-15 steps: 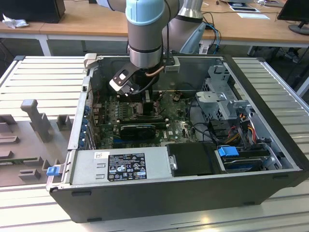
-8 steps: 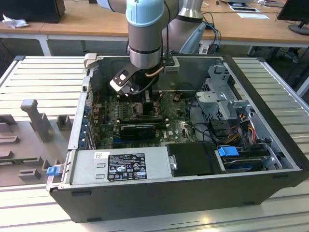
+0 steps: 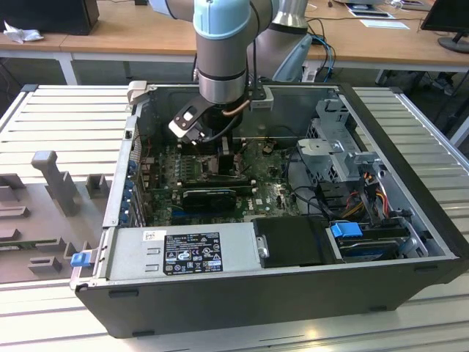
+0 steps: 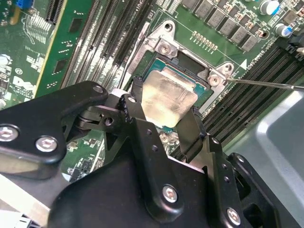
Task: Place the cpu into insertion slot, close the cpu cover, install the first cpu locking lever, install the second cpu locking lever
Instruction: 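Place the cpu into insertion slot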
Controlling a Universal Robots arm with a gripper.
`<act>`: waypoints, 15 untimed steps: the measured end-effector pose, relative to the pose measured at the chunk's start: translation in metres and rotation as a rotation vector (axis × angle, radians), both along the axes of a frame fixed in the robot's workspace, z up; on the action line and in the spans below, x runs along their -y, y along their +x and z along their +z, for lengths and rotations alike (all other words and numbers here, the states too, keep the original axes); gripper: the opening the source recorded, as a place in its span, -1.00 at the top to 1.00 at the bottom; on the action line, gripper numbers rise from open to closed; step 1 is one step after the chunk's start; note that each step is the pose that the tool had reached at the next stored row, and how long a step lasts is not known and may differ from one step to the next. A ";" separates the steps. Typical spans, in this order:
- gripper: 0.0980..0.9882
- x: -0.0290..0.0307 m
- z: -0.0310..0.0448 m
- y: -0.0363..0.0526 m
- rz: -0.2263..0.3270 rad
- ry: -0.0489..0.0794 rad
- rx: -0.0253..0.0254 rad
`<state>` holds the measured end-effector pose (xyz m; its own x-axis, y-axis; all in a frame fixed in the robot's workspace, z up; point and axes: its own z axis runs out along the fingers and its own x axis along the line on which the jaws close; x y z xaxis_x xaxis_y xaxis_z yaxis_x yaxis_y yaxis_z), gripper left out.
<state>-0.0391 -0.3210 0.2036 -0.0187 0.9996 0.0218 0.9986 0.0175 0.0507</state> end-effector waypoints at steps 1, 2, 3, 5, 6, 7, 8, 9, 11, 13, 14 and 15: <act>0.02 -0.0003 -0.0001 0.0002 -0.001 0.000 0.0000; 0.02 -0.0006 -0.0002 0.0004 -0.002 0.000 0.0001; 0.02 -0.0008 -0.0004 0.0005 -0.004 0.000 0.0001; 0.02 -0.0010 -0.0013 0.0006 -0.008 0.000 0.0000; 0.02 -0.0010 -0.0020 0.0006 -0.010 0.000 0.0000; 0.02 -0.0010 -0.0027 0.0006 -0.011 0.000 0.0000; 0.02 -0.0009 -0.0028 0.0006 -0.011 0.000 -0.0002; 0.02 -0.0009 -0.0028 0.0006 -0.011 0.000 -0.0002; 0.02 -0.0010 -0.0030 0.0006 -0.011 0.000 0.0000; 0.00 -0.0010 -0.0031 0.0006 -0.011 0.000 0.0001; -0.15 -0.0010 -0.0031 0.0006 -0.011 0.000 0.0000; -0.15 -0.0010 -0.0031 0.0006 -0.011 0.000 0.0001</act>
